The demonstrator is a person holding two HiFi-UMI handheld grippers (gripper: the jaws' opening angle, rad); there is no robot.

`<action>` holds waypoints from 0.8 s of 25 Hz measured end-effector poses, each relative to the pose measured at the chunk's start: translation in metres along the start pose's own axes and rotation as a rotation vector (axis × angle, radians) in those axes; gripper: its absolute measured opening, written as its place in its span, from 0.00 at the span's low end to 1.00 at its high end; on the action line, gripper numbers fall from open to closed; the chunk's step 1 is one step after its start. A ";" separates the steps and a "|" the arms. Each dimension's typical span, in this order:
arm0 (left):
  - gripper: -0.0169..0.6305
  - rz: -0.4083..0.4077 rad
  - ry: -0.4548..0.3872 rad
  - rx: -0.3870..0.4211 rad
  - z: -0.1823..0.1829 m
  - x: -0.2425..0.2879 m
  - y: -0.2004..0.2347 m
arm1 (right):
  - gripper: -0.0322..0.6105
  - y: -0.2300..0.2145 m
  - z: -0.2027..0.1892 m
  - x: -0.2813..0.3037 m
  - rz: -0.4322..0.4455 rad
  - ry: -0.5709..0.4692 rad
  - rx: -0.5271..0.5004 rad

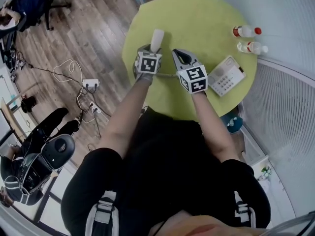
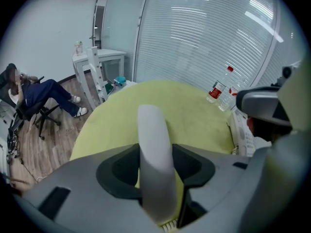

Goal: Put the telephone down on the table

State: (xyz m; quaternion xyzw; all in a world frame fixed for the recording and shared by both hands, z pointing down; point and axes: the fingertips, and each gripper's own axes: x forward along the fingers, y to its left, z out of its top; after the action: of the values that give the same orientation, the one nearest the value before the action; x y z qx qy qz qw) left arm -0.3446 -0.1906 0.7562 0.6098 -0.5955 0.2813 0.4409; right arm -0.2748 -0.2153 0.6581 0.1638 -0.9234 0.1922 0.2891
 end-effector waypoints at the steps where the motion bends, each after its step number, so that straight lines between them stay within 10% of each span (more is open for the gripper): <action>1: 0.36 -0.003 0.005 -0.006 -0.001 0.003 0.001 | 0.08 0.000 0.000 0.002 0.001 0.004 -0.001; 20: 0.42 0.028 -0.001 -0.039 -0.005 0.013 0.015 | 0.08 0.000 -0.005 -0.005 0.000 0.051 -0.026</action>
State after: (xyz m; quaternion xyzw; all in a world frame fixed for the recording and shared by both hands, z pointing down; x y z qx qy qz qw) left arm -0.3561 -0.1909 0.7724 0.5928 -0.6095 0.2754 0.4486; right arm -0.2684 -0.2121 0.6589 0.1549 -0.9182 0.1843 0.3146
